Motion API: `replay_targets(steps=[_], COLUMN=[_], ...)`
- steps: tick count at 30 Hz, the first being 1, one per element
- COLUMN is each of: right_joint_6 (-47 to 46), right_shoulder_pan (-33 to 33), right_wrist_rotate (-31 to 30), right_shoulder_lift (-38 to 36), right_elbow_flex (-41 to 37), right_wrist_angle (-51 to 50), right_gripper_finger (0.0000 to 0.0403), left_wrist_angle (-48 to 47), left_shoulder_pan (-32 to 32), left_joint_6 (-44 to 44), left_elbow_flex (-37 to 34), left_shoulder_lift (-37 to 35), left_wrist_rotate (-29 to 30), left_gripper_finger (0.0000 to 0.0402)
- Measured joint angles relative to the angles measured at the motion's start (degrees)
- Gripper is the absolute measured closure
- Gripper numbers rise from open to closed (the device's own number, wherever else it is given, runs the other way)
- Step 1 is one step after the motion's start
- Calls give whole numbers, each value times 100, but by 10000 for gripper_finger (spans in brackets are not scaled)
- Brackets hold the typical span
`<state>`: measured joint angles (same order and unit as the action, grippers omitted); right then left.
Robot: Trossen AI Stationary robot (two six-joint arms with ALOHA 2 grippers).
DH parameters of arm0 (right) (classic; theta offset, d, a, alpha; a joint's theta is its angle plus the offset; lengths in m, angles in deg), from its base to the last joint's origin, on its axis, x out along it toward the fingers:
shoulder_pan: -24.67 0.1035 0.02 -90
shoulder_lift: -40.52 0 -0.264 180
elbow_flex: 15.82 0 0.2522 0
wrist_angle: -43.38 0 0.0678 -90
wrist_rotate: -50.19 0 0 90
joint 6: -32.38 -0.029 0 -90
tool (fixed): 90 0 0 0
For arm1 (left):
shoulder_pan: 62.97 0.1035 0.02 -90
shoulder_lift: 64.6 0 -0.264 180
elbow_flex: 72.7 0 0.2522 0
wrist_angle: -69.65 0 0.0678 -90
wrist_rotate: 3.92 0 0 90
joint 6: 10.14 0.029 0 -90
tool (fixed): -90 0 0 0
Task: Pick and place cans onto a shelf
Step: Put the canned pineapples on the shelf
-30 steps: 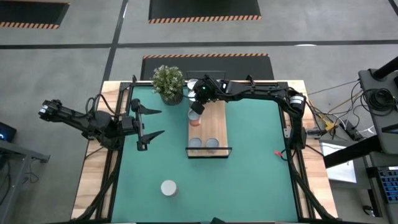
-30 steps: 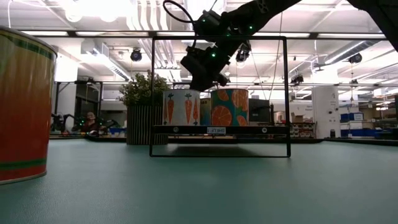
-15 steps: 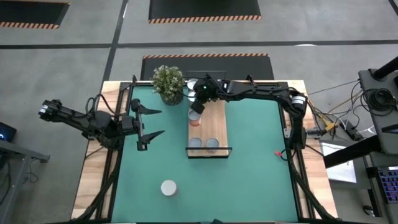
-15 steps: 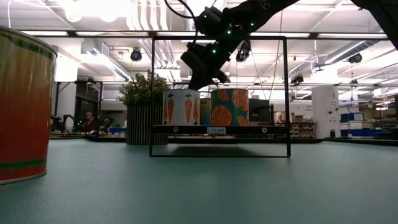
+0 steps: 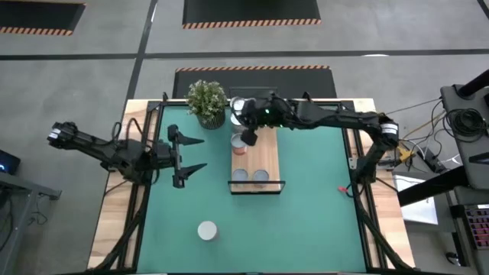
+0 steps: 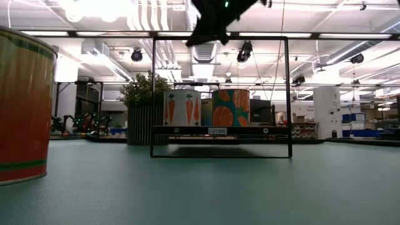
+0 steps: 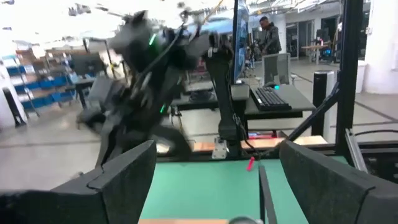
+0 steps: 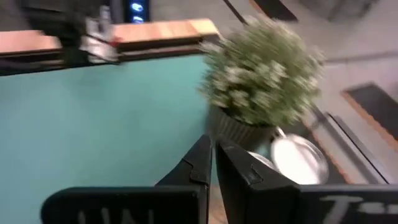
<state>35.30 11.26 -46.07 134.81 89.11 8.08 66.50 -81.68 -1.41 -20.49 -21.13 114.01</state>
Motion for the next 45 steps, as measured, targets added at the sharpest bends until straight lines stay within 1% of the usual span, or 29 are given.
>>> replay_targets(steps=[2,5,8,12,18,22,25,28,33,35,37,40,45], right_joint_6=[115,287,452,622,1053,1343,1437,1597,1674,1732,1770,1866,1982], right_shoulder_pan=[202,562,905,1270,1536,1557,1555,1555,1555,1555,1555,1555,1555], right_wrist_rotate=[-16,-256,-433,-432,-433,-431,-429,-425,-424,-422,-422,-420,-413], right_shoulder_lift=[-179,-468,-827,-1308,-1935,-2290,-2479,-2589,-2721,-2747,-2761,-2784,-2788], right_elbow_flex=[-85,-402,-893,-1614,-2614,-3139,-3425,-3558,-3578,-3589,-3597,-3601,-3601], right_wrist_angle=[12,286,698,1242,2258,2955,3190,3319,3357,3345,3346,3348,3344], right_gripper_finger=[390,390,390,390,390,390,390,390,390,390,390,390,390], left_wrist_angle=[-6,-4,-6,-99,-213,-572,-1232,-2459,-4928,-5669,-6370,-6837,-6963], left_shoulder_pan=[0,-2,-2,-15,-127,-276,-439,-615,-894,-988,-1064,-1176,-1368], left_joint_6=[-178,-470,-827,-1465,-2361,-2987,-3662,-4753,-7048,-7763,-8300,-8790,-9077], left_elbow_flex=[-2,-2,-4,-4,-11,152,401,867,1979,2436,2860,3460,4363], left_shoulder_lift=[115,316,519,758,1159,1444,1665,1889,2457,2762,3094,3614,4536], left_wrist_rotate=[0,0,-2,-4,-7,-12,-13,-92,-565,-791,-1059,-1267,-1384], left_gripper_finger=[80,80,80,79,79,79,80,80,80,80,79,79,80])
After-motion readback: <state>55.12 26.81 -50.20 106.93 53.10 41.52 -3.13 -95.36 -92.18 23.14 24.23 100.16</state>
